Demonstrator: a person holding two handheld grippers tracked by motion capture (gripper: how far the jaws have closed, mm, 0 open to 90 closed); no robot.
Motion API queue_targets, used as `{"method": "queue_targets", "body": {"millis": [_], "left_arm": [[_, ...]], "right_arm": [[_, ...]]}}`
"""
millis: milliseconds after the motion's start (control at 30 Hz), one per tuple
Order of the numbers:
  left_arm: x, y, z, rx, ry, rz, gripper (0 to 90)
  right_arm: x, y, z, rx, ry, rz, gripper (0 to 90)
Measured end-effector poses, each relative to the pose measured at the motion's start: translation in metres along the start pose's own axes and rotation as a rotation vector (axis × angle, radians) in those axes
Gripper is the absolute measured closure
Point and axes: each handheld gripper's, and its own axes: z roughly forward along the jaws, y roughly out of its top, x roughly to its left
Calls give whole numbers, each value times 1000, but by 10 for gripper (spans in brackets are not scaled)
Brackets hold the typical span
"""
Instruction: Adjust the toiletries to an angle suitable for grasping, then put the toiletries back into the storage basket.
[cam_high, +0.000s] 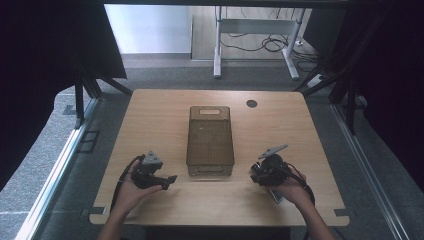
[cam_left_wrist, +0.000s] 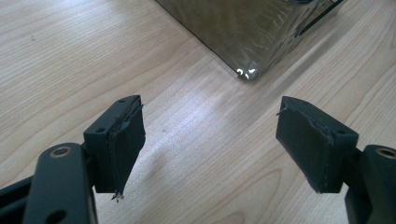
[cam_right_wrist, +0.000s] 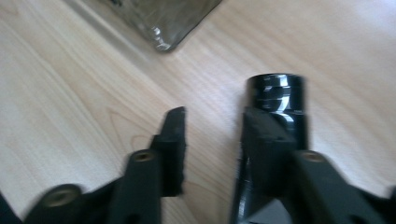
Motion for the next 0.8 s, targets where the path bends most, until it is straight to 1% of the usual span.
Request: {"method": "queue_targets", "body": {"millis": [33, 100, 167, 200, 233, 267, 300, 333, 367, 433, 500, 533, 567, 667, 733, 800], "left_arm": [[0, 0, 0, -1, 0, 0, 241], [0, 1, -1, -3, -3, 1, 241], [0, 1, 0, -1, -5, 1, 241], [0, 1, 0, -1, -5, 1, 241], [0, 1, 1, 2, -5, 0, 241], [0, 1, 1, 2, -5, 0, 241], [0, 1, 3, 8, -4, 1, 241], [0, 1, 3, 8, -4, 1, 241], [-1, 2, 3, 8, -4, 6, 241], [-4, 3, 2, 5, -12, 10, 241], [-6, 3, 2, 4, -19, 18, 241], [-6, 3, 2, 4, -19, 18, 241], [-6, 3, 5, 16, -20, 21, 241], [-4, 2, 7, 25, -20, 19, 241], [-4, 2, 7, 24, -20, 18, 241], [-3, 2, 6, 19, -22, 16, 241]], "right_arm": [[-1, 0, -3, -4, -14, 10, 515], [-4, 0, -9, -14, -23, 26, 467], [-6, 0, -14, -14, -49, 26, 446], [-6, 0, -14, -14, -49, 26, 446], [-9, -1, -18, 1, -64, 29, 425], [-9, -1, -18, 1, -64, 29, 425], [-12, -3, -19, 22, -76, 38, 406], [-12, -3, -19, 22, -76, 38, 406], [-15, -4, -19, 45, -86, 43, 397], [-16, -5, -19, 53, -90, 45, 390], [-19, -7, -18, 74, -98, 57, 371], [-19, -7, -18, 74, -98, 57, 371], [-21, -9, -16, 85, -100, 64, 365], [-23, -10, -13, 108, -106, 73, 357], [-23, -10, -11, 117, -102, 77, 353], [-25, -9, -6, 141, -99, 74, 351]]}}
